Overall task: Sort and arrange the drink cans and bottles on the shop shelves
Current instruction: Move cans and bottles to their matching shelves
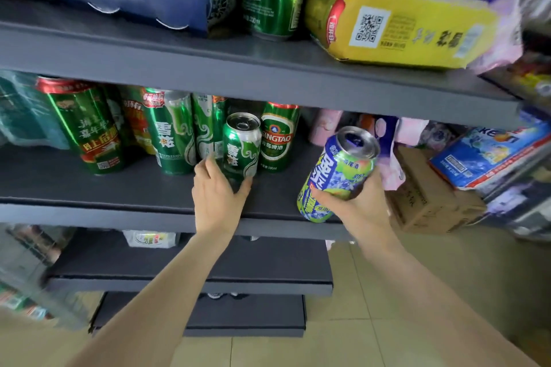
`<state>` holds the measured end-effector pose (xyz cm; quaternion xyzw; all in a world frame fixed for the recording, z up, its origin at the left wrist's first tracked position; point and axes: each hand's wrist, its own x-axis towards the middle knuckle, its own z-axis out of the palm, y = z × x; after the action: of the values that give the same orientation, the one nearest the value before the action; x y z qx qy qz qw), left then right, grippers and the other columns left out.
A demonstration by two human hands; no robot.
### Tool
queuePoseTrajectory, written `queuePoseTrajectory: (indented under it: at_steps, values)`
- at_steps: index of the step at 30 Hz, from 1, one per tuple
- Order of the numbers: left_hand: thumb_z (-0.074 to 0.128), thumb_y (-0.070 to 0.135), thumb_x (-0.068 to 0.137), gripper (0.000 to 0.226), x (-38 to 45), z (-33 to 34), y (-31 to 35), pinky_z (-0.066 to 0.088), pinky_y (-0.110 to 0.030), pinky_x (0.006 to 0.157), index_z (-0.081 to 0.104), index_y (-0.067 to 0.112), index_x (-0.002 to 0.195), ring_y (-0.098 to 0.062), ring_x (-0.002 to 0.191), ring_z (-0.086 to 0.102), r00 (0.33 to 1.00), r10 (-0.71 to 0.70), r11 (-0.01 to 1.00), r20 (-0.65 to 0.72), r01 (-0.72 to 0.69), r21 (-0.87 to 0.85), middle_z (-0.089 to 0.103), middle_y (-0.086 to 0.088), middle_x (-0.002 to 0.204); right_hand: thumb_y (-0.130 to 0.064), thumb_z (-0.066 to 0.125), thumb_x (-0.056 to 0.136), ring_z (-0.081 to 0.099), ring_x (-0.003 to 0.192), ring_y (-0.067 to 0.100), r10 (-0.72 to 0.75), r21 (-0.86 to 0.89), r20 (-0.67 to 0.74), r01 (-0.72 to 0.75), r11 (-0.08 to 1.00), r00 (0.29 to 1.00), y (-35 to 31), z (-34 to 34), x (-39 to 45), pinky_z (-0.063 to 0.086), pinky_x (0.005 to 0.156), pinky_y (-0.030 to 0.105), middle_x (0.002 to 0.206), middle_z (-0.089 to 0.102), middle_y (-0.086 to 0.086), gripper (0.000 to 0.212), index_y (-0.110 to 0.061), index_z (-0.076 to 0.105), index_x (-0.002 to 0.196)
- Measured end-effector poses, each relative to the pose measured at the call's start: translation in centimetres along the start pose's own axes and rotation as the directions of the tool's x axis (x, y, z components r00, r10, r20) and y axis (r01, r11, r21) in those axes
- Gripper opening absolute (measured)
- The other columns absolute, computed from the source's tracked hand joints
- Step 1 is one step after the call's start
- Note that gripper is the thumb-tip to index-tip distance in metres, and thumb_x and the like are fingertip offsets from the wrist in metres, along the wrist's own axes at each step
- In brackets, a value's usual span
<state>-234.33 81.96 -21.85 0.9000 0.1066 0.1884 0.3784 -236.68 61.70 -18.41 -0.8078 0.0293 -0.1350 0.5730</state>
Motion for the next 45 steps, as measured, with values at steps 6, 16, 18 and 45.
queuePoseTrajectory:
  at_steps: [6, 16, 18, 45]
  values:
    - [0.055, -0.009, 0.081, 0.043, -7.3, -9.1, -1.3, 0.044, -0.039, 0.087, 0.048, 0.006, 0.12, -0.022, 0.105, 0.052, 0.94, 0.326, 0.942, 0.102, -0.314, -0.114, 0.042, 0.005, 0.108, -0.004, 0.086, 0.059, 0.063, 0.089, 0.001, 0.042, -0.129, 0.333, 0.001, 0.992, 0.942, -6.0, -2.0, -7.3, 0.05, 0.08, 0.017, 0.098, 0.066, -0.012, 0.062, -0.031, 0.05, 0.102]
    - [0.048, -0.001, 0.083, 0.033, 2.6, -30.8, 14.1, 0.04, -0.025, 0.073, 0.047, 0.006, 0.115, -0.015, 0.086, 0.047, 0.708, 0.664, 0.712, -0.241, -0.697, -0.087, 0.046, -0.011, 0.111, -0.014, 0.084, 0.056, 0.064, 0.096, 0.001, -0.225, -0.002, 0.15, 0.228, 0.974, 0.963, -30.6, -7.0, -10.0, 0.051, 0.078, 0.015, 0.107, 0.067, -0.006, 0.071, -0.026, 0.05, 0.116]
    - [0.051, -0.008, 0.081, 0.034, 4.4, -34.0, 17.3, 0.033, -0.021, 0.075, 0.048, 0.001, 0.114, -0.015, 0.087, 0.044, 0.673, 0.672, 0.689, -0.309, -0.721, -0.07, 0.047, -0.015, 0.11, -0.013, 0.087, 0.056, 0.066, 0.091, 0.003, -0.284, 0.064, 0.056, 0.281, 0.958, 0.957, -35.1, -8.1, -9.1, 0.05, 0.07, 0.013, 0.106, 0.068, -0.004, 0.068, -0.023, 0.052, 0.113]
    - [0.051, -0.001, 0.085, 0.036, 11.2, -36.1, 22.8, 0.04, -0.03, 0.081, 0.051, 0.006, 0.12, -0.032, 0.088, 0.052, 0.82, 0.381, 0.873, -0.427, -0.471, -0.125, 0.037, -0.014, 0.124, -0.031, 0.075, 0.077, 0.041, 0.129, 0.022, -0.317, -0.002, -0.111, 0.318, 0.948, 0.942, -46.4, -2.3, 9.2, 0.035, 0.103, 0.033, 0.141, 0.042, 0.007, 0.084, -0.011, 0.027, 0.143]
